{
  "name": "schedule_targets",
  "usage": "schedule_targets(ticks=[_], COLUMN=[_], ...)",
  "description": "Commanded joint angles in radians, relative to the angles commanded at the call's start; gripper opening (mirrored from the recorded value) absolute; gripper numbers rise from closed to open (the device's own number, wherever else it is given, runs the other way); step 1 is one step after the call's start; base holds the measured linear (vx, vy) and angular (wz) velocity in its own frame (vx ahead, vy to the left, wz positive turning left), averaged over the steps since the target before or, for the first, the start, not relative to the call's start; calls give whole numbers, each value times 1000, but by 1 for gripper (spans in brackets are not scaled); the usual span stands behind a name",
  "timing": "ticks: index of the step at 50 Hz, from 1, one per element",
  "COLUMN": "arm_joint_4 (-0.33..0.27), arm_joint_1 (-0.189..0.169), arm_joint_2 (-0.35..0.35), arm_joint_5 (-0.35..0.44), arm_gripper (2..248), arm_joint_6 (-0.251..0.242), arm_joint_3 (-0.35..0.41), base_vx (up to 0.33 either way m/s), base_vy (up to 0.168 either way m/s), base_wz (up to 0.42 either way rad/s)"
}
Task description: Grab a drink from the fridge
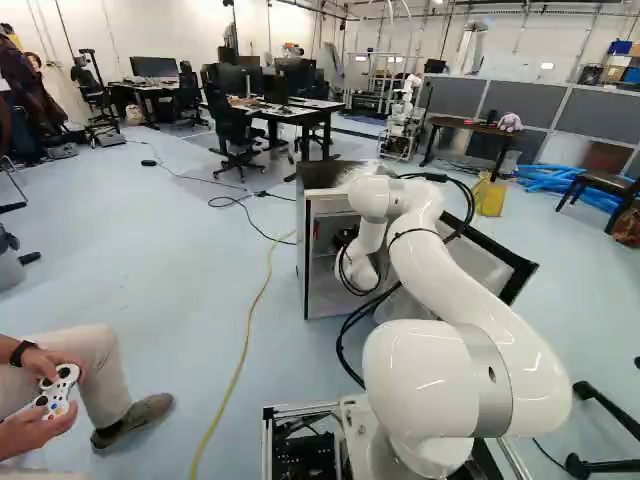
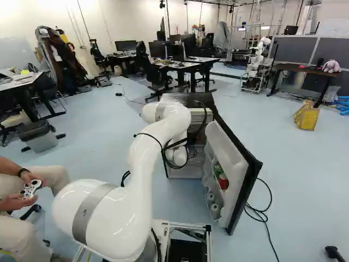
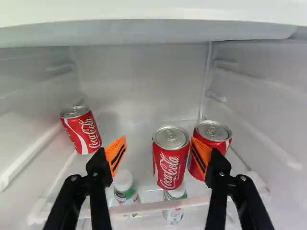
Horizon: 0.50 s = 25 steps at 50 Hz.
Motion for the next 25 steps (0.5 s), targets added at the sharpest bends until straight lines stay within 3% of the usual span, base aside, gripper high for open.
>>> schedule_targets(ticks=[11,12,16,17,21,22,25], arm_joint_4=[0,0,0,0,0,0,0], arm_joint_1=[0,0,0,0,0,0,0], arm_joint_2=[-2,-2,-2,-2,-2,-2,-2], arm_joint_5=[0,0,0,0,0,0,0], arm_gripper=[188,152,152,114,114,92,92], arm_joint_6=[0,0,0,0,0,0,0], arm_joint_3=[-4,-4,-4,-4,-4,-4,-4], base_vx=[0,0,0,0,0,0,0], base_vy=[0,0,0,0,0,0,0], base_wz=[0,0,0,0,0,0,0])
